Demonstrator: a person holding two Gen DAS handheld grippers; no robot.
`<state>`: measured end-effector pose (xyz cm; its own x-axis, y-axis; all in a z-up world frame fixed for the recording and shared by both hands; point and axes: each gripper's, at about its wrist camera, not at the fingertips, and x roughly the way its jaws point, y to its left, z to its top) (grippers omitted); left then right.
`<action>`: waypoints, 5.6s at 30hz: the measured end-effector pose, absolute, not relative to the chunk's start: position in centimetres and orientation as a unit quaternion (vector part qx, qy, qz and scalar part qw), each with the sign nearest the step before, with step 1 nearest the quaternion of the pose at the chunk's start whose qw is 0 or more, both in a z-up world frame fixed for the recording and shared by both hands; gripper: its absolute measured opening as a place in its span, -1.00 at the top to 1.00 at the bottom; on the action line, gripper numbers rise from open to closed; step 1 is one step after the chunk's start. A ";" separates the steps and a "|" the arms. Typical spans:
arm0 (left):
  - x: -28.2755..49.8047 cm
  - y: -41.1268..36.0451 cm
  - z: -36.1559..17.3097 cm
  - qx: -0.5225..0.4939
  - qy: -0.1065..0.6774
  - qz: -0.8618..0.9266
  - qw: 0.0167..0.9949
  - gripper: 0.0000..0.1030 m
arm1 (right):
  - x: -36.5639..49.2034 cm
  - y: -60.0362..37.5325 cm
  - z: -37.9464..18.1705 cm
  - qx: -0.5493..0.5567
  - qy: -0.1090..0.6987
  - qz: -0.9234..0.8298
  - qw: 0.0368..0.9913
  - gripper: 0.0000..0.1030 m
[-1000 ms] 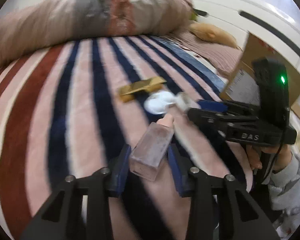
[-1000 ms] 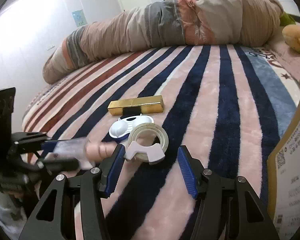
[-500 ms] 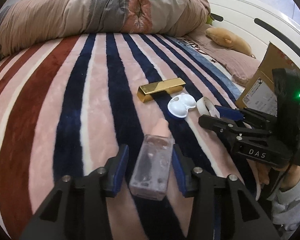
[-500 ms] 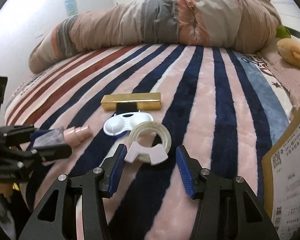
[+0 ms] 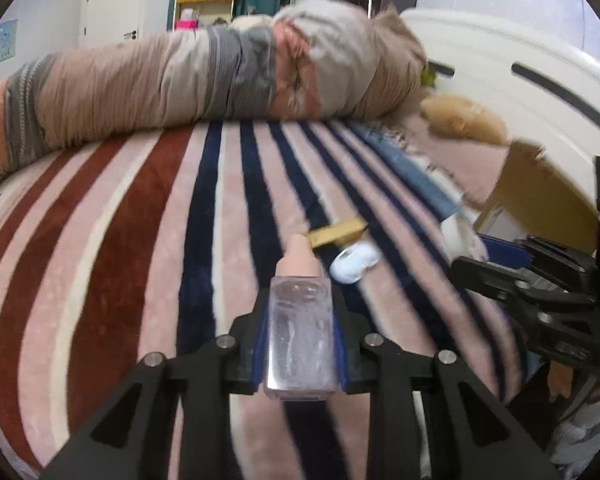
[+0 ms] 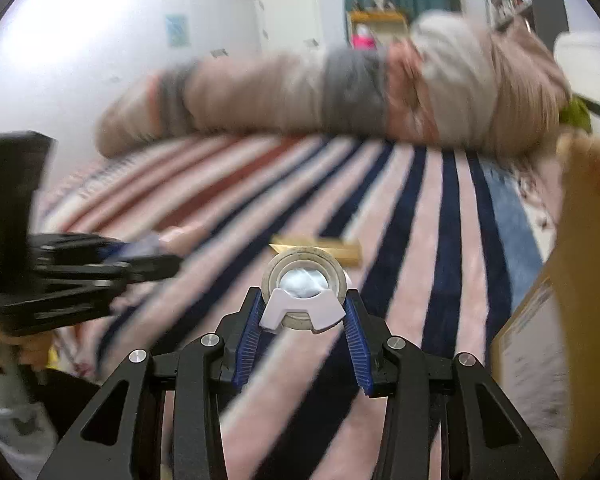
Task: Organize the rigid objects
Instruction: 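Grasp the white tape roll with the right gripper, then release the perfume bottle and tape roll into the box with both grippers, then grasp the gold bar box with the left gripper while the right grasps the lens case, then lower the gold box and lens case into the box, opening both grippers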
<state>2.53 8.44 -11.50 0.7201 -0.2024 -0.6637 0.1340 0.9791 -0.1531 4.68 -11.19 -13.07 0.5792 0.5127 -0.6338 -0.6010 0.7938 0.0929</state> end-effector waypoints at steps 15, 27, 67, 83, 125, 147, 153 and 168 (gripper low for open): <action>2.3 -6.9 1.6 0.013 0.284 -0.199 0.938 0.53 | 2.0 -27.2 -2.2 -0.037 0.268 0.195 0.943 0.30; 6.8 -18.2 -0.3 0.077 0.361 -0.230 0.900 0.53 | 4.0 -34.1 -6.1 -0.047 0.312 0.165 0.934 0.26; 3.1 -0.7 1.4 -0.001 0.304 -0.124 0.945 -0.58 | 1.8 -25.4 1.2 -0.003 0.265 0.259 0.929 -0.40; 9.1 10.7 -10.7 -0.058 0.388 -0.105 0.914 -0.58 | 7.7 -10.3 -10.1 -0.068 0.398 0.317 0.858 -0.40; 13.0 8.3 -18.5 -0.060 0.449 -0.167 0.875 0.71 | 13.2 -5.7 -19.2 -0.126 0.439 0.282 0.844 -0.26; 9.0 6.2 -12.4 -0.022 0.383 -0.150 0.911 0.71 | 7.8 -7.9 -11.8 -0.130 0.364 0.281 0.878 -0.15; 5.5 3.4 -7.2 -0.001 0.344 -0.156 0.926 0.71 | 4.3 -11.5 -6.3 -0.109 0.320 0.278 0.899 -0.15; 3.9 -9.6 0.3 0.020 0.315 -0.237 0.919 0.71 | 1.8 -26.7 -2.7 -0.047 0.294 0.199 0.934 -0.15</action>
